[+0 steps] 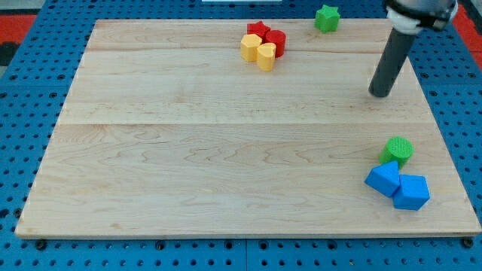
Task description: Push the green star to top center
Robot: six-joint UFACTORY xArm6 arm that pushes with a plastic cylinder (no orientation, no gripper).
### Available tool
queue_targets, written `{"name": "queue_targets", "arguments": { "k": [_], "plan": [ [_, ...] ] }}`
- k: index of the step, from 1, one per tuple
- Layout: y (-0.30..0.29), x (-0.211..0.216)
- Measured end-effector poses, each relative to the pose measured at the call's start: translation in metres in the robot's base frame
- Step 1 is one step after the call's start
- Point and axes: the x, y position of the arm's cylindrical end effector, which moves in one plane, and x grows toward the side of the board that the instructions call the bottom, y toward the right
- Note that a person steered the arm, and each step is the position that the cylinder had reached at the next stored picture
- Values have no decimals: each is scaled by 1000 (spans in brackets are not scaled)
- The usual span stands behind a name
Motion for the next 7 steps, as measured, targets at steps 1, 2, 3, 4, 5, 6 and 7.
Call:
{"name": "queue_targets", "arguments": {
  "k": [1, 2, 3, 4, 5, 6, 7],
  "plan": [
    [31, -60],
    [57, -122],
    [65, -170],
    [64, -170],
    [63, -170],
    [60, -170],
    [57, -170]
  ]
}}
